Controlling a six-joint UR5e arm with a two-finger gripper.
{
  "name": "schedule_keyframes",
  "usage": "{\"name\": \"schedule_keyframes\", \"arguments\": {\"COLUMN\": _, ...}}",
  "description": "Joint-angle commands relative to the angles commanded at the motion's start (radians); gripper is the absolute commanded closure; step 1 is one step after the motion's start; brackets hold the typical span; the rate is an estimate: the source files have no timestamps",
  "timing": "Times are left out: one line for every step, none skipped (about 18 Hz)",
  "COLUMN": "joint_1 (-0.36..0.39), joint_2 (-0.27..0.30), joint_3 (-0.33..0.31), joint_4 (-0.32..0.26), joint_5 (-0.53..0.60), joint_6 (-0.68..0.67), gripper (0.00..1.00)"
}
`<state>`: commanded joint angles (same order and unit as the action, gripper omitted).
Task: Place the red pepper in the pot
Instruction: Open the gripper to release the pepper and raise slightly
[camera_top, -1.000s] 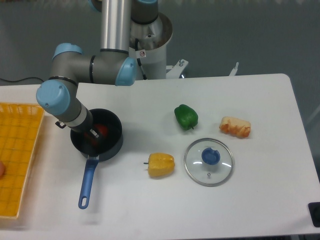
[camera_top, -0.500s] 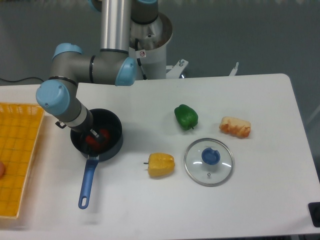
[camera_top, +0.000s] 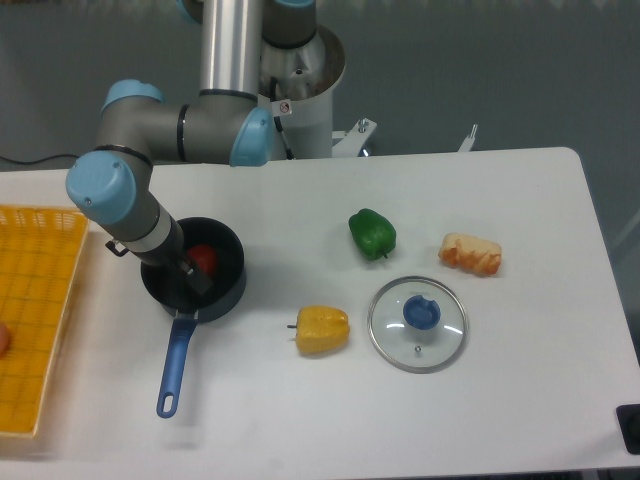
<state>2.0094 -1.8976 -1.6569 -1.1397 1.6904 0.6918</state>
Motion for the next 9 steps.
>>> {"name": "schedule_keyframes", "arguments": {"joint_1": 0.008, "joint_2": 0.006, "joint_3": 0.014, "joint_4": -0.002, "joint_5": 0.0, "joint_6": 0.002, "gripper": 0.0}}
{"name": "schedule_keyframes", "arguments": {"joint_1": 0.017, "joint_2": 0.018, "joint_3": 0.019, "joint_4": -0.002, "joint_5": -0.002, "joint_6": 0.003, "gripper": 0.0}}
{"name": "schedule_keyframes", "arguments": {"joint_1": 0.029, "joint_2": 0.032, "joint_3": 0.019, "joint_4": -0.003, "joint_5": -0.006, "joint_6": 0.003, "gripper": 0.0}}
{"name": "schedule_keyframes", "arguments": {"joint_1": 0.038, "joint_2": 0.041, "joint_3": 0.019, "joint_4": -0.003, "joint_5": -0.009, "joint_6": 0.003, "gripper": 0.0}}
{"name": "schedule_keyframes", "arguments": {"joint_1": 0.046, "joint_2": 0.043, "joint_3": 0.02, "joint_4": -0.002, "joint_5": -0.011, "joint_6": 0.005, "gripper": 0.0}}
{"name": "schedule_keyframes", "arguments": {"joint_1": 0.055, "joint_2": 0.045, "joint_3": 0.023, "joint_4": -0.002, "joint_5": -0.011, "joint_6": 0.011, "gripper": 0.0}}
{"name": "schedule_keyframes", "arguments": {"joint_1": 0.061, "joint_2": 0.046, "joint_3": 0.023, "joint_4": 0.0, "joint_5": -0.009, "joint_6": 0.02, "gripper": 0.0}}
{"name": "schedule_keyframes", "arguments": {"joint_1": 0.069, "joint_2": 0.052, "joint_3": 0.025, "joint_4": 0.0, "joint_5": -0.009, "joint_6": 0.029, "gripper": 0.0}}
{"name": "schedule_keyframes", "arguments": {"joint_1": 0.075, "joint_2": 0.057, "joint_3": 0.029, "joint_4": 0.0, "joint_5": -0.008, "joint_6": 0.038, "gripper": 0.0}}
